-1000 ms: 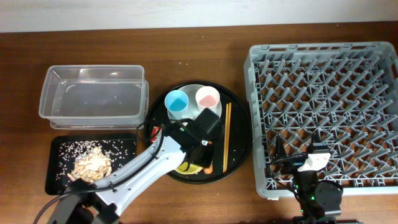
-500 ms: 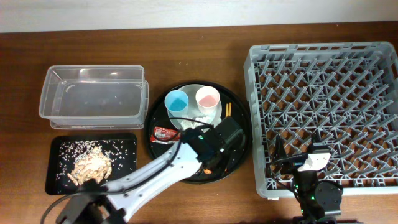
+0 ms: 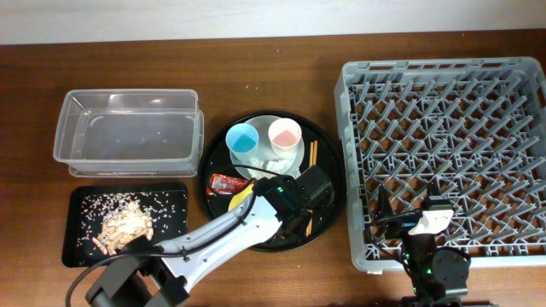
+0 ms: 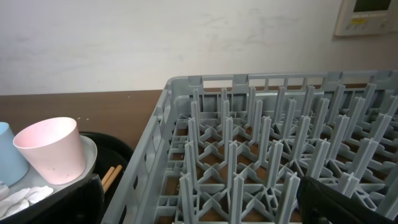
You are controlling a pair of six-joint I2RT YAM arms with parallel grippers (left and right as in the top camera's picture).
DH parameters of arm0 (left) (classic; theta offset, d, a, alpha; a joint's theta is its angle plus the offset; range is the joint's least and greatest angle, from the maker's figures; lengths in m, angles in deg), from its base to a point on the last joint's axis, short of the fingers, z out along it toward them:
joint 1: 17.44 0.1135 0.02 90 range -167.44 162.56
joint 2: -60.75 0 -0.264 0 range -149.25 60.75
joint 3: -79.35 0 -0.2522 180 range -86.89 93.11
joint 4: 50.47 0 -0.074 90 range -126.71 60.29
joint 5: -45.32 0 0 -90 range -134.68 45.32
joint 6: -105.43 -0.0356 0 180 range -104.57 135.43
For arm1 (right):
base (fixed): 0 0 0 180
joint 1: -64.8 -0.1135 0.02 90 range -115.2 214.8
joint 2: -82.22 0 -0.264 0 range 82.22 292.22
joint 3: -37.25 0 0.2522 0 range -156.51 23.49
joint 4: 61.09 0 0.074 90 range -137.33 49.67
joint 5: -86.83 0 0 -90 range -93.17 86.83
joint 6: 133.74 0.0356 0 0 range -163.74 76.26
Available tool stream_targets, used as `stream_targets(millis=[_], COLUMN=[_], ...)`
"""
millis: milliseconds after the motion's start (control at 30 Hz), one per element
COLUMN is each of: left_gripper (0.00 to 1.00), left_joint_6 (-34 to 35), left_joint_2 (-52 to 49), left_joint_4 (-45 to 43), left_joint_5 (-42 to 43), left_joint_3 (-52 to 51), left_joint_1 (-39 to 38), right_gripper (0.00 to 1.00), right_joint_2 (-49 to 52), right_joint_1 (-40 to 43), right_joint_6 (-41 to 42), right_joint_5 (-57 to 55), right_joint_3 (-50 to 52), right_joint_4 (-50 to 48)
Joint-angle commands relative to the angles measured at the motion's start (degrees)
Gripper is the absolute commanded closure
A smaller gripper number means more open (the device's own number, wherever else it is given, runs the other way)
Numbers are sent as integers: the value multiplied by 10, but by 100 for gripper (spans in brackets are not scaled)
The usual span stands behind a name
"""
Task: Sort waste into correct bins and load items into the dishwasher rack
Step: 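Grasp the orange carrot with the left gripper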
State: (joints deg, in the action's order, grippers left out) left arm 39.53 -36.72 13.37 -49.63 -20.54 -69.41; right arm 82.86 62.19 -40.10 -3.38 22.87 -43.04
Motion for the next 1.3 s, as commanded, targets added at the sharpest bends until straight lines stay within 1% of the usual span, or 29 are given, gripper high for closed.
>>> stream_targets(millis=[0, 133, 333, 400, 633, 667, 733, 800, 867, 1067, 1167, 1233, 1267], left_gripper=[65, 65, 64, 61, 59, 56, 55, 49, 47, 48, 44, 43, 43], left_joint_6=[23, 29, 29, 29, 37, 37, 37, 37, 37, 37, 37, 37, 37], left_joint_2=[-10, -28, -39, -39, -73, -73, -74, -75, -76, -76, -76, -76, -76], left_joint_4=[-2, -13, -30, -34, -41, -42, -42, -42, -42, -44, -42, -42, -45], left_joint_5=[-2, 17, 17, 15, 9, 9, 9, 9, 9, 11, 11, 13, 29], left_joint_3=[-2, -3, -7, -7, -7, -7, -7, -7, -7, -7, -7, -7, -7], left_joint_1=[-2, -2, -2, -2, -2, -2, -2, -2, -2, -2, -2, -2, -2], right_gripper=[2, 2, 2, 2, 2, 2, 2, 2, 2, 2, 2, 2, 2], right_joint_2=[-3, -3, -3, -3, -3, -3, -3, -3, -3, -3, -3, -3, -3], right_joint_1=[-4, -4, -4, -4, -4, -4, -4, -4, -4, -4, -4, -4, -4], right_joint_6=[1, 1, 1, 1, 1, 1, 1, 1, 1, 1, 1, 1, 1], right_joint_5=[-5, -5, -5, -5, -5, -5, -5, -5, -5, -5, -5, -5, -5], right_joint_3=[3, 3, 3, 3, 3, 3, 3, 3, 3, 3, 3, 3, 3], right_joint_4=[4, 4, 4, 4, 4, 4, 4, 4, 4, 4, 4, 4, 4])
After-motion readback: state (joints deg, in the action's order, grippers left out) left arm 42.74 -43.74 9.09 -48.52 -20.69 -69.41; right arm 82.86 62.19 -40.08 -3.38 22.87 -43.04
